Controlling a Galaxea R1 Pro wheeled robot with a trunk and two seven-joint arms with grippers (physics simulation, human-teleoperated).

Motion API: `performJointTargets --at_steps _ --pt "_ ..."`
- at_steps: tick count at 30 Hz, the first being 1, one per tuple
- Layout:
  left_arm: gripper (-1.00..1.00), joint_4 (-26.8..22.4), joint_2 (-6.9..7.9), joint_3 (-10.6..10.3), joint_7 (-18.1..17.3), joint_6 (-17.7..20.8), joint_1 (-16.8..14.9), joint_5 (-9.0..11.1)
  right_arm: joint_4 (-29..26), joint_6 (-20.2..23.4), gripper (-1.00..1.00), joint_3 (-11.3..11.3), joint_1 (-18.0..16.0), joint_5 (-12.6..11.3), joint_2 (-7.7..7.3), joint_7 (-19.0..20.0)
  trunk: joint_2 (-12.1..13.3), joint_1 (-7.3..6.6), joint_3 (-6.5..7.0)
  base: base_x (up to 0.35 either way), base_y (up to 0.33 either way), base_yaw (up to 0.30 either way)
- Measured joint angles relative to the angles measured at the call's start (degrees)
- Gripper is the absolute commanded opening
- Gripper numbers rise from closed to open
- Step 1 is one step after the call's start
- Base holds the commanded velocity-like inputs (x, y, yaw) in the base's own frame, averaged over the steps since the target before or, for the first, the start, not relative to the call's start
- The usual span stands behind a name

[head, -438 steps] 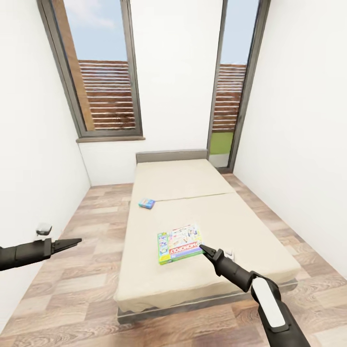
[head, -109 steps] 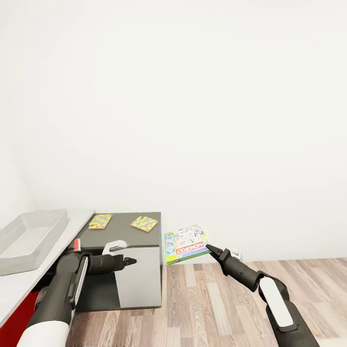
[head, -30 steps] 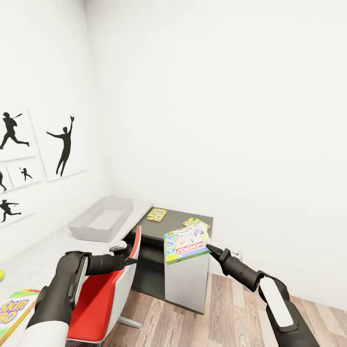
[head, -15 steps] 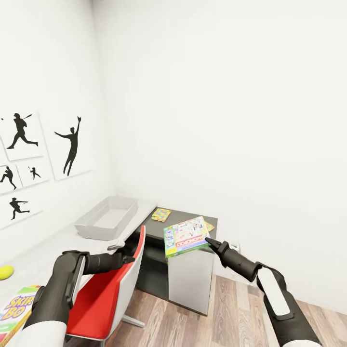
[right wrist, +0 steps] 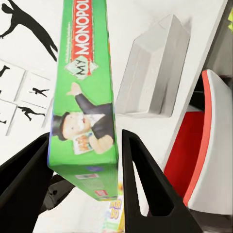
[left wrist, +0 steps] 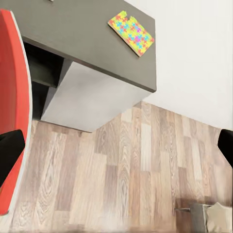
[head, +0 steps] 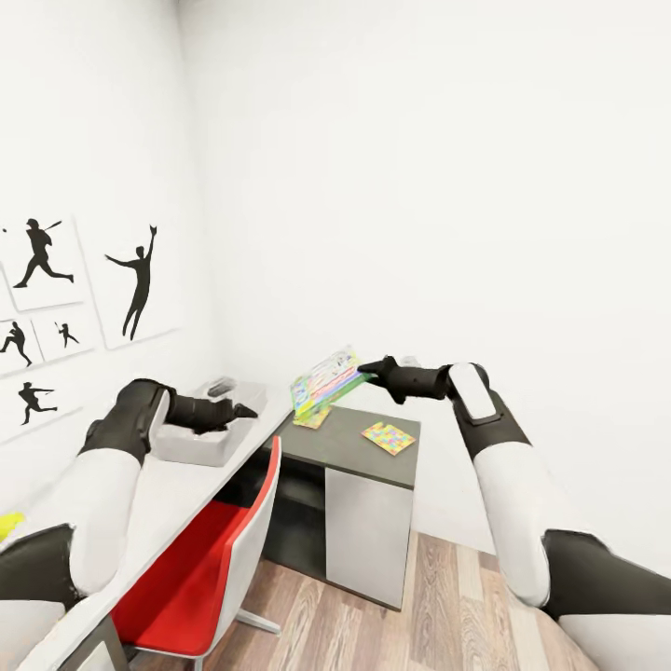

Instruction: Put all the toys in the child's room - the three board games (two on the bed and one on the table), the two jigsaw puzzles on the table, and the tennis ball on the table - inside the toy box on the table in the child's room.

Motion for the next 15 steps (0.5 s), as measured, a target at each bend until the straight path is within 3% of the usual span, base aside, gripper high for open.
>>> performJointTargets --at_steps 1,5,7,12,15 --pt "1.00 4.03 0.76 0.04 0.08 -0.10 -3.07 0.04 3.51 -0.03 -1.00 0.03 -2.20 0.35 0.31 -0.66 0.02 0.01 0.01 0.000 0.000 0.000" --pt "1.00 9.81 2.00 0.01 1.23 -0.29 -8.56 -0.24 8.66 -0.61 -1.00 0.06 -5.46 0.27 0.64 -1.49 -0.01 0.00 -0.01 0.000 0.000 0.000" --pt "1.00 11.48 2.32 0.01 4.46 -0.33 -10.83 -0.31 10.12 -1.03 -1.00 0.07 -6.41 0.38 0.69 -1.75 0.00 0.00 0.00 0.000 0.000 0.000" --pt "1.00 12.43 2.17 0.06 14.10 -0.26 -12.69 0.07 10.90 -0.80 -1.00 0.18 -6.97 0.50 0.68 -1.89 0.00 0.00 -0.01 0.000 0.000 0.000" --pt "1.00 12.53 2.22 -0.01 16.39 -0.21 -12.95 0.23 10.97 -0.68 -1.00 0.23 -7.05 0.58 0.64 -1.90 0.00 0.00 0.00 0.000 0.000 0.037"
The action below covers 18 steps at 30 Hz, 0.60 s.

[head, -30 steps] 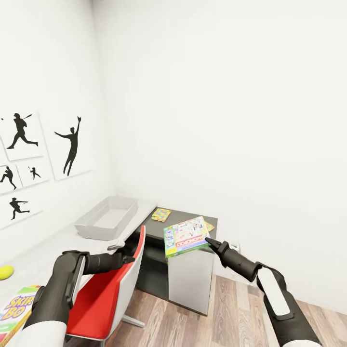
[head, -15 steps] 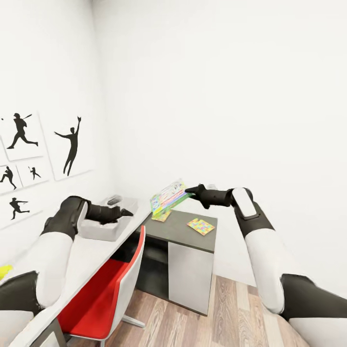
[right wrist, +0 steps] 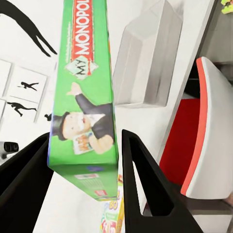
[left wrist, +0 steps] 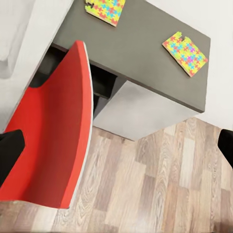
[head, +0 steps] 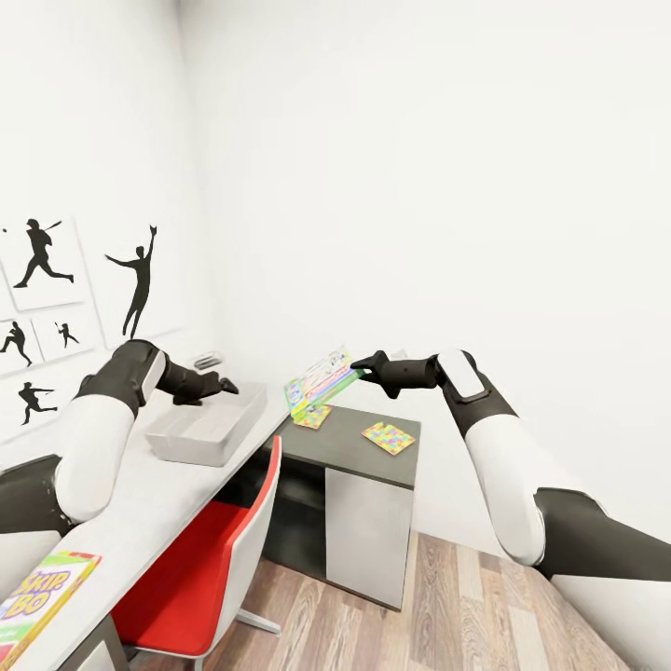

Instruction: Put all the toys in the child's room - the three board games (two on the bed and one on the table), the two jigsaw puzzles on the table, and the tennis ball on the table - inside the toy box on the table in the child's room.

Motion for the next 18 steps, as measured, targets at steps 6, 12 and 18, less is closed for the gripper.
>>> performJointTargets --at_steps 6,12,18 --pt "1.00 -0.10 0.07 -0.21 0.89 0.00 -0.11 -0.04 0.03 0.04 -1.00 0.02 -0.03 0.01 0.05 0.03 0.00 0.00 0.16 0.000 0.000 0.196" --pt "1.00 -0.20 0.07 -0.35 1.33 -0.08 -0.13 -0.41 0.04 -0.08 -1.00 0.01 -0.04 -0.02 0.15 0.04 -0.02 -0.01 0.41 0.037 -0.034 0.256" --pt "1.00 -0.27 -0.09 -0.42 1.69 -0.24 -0.12 -0.58 0.05 -0.23 -1.00 0.01 0.03 0.20 0.14 -0.01 0.00 -0.02 0.60 0.172 -0.199 0.260"
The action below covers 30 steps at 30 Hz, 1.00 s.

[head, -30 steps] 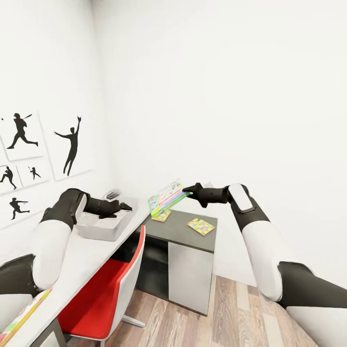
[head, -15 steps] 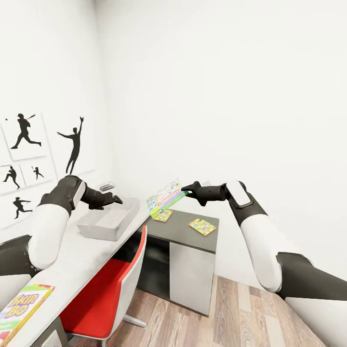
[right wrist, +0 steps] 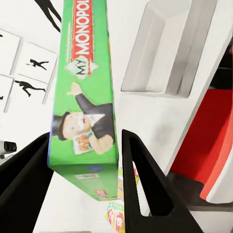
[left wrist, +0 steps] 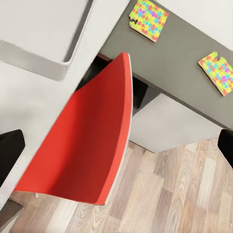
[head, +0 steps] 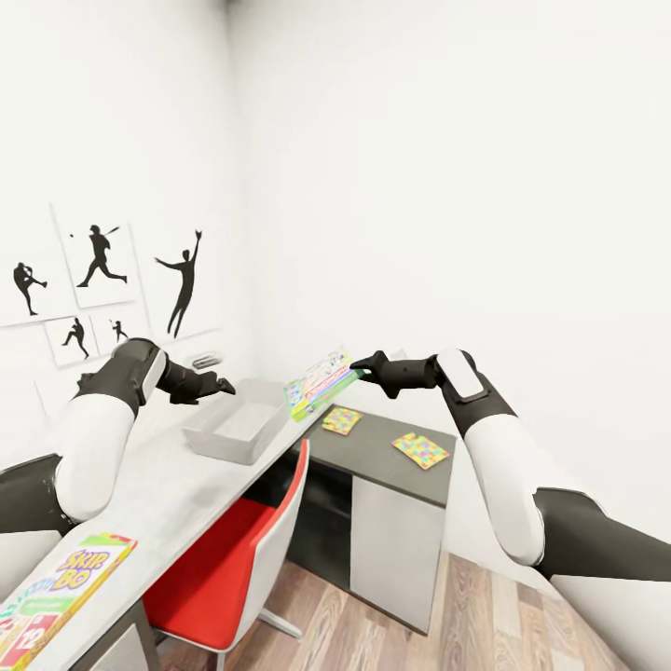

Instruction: Put all the toys in the child's room - the three board games (two on the bed and one on the table), the two jigsaw puzzles on the table, and the tennis ball on the table - inside the toy box on the table in the child's room.

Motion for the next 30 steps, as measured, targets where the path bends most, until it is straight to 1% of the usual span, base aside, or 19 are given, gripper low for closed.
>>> performJointTargets --at_steps 2,13,19,23,30 --pt "1.00 -0.01 -0.04 -0.02 0.06 -0.01 0.00 -0.01 0.00 0.02 -1.00 0.00 0.01 0.00 -0.02 0.04 0.00 0.00 0.03 0.194 -0.232 0.148" --pt "1.00 -0.02 -0.24 -0.10 0.24 -0.11 0.00 -0.03 0.01 0.16 -1.00 0.11 0.02 0.32 -0.10 -0.01 0.01 0.00 0.04 0.200 -0.239 0.033" --pt "1.00 -0.03 -0.27 -0.15 0.21 -0.12 0.00 -0.02 0.01 0.16 -1.00 0.11 0.02 0.30 -0.05 -0.08 0.00 0.00 0.04 0.199 -0.225 0.233" --pt "1.00 -0.10 -0.28 -0.17 0.18 -0.11 -0.01 -0.03 0.00 0.16 -1.00 0.25 0.03 0.32 0.01 -0.10 0.01 0.01 0.04 0.133 -0.098 0.276" --pt "1.00 -0.12 -0.29 -0.17 0.09 -0.10 -0.01 -0.01 0.00 0.07 -1.00 2.28 0.01 0.20 0.02 -0.04 0.01 0.02 0.04 0.028 -0.018 0.282"
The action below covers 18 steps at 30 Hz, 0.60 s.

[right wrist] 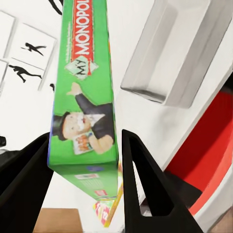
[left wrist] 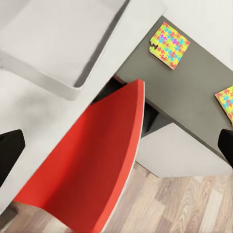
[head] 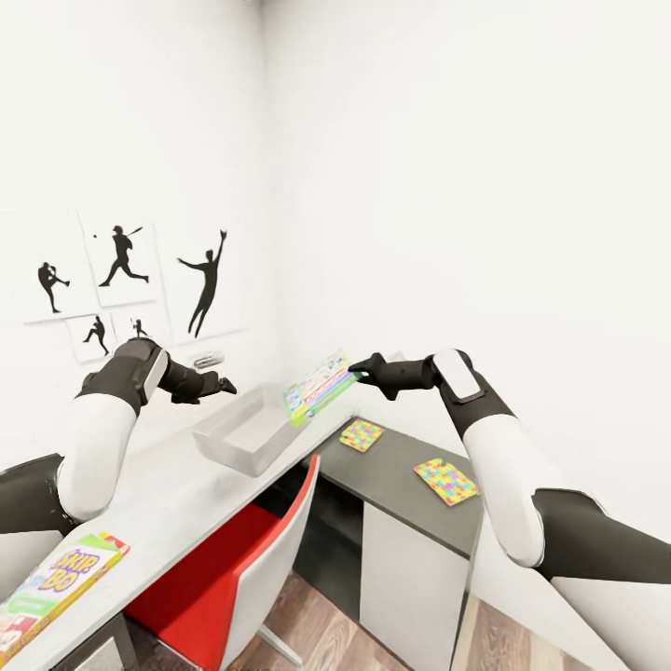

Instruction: Put all the toys in the child's room - the three board games (two on the bed and one on the table), the two jigsaw puzzles on the table, and the tennis ball on the table - inside the toy box on the table in the child's room.

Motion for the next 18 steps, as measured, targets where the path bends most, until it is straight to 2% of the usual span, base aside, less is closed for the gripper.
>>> performJointTargets --at_steps 18 --pt "1.00 -0.02 -0.03 0.04 0.01 0.00 0.00 0.00 0.00 -0.09 -1.00 0.50 -0.08 -0.05 0.00 0.01 0.00 -0.01 -0.22 0.011 -0.007 0.283"
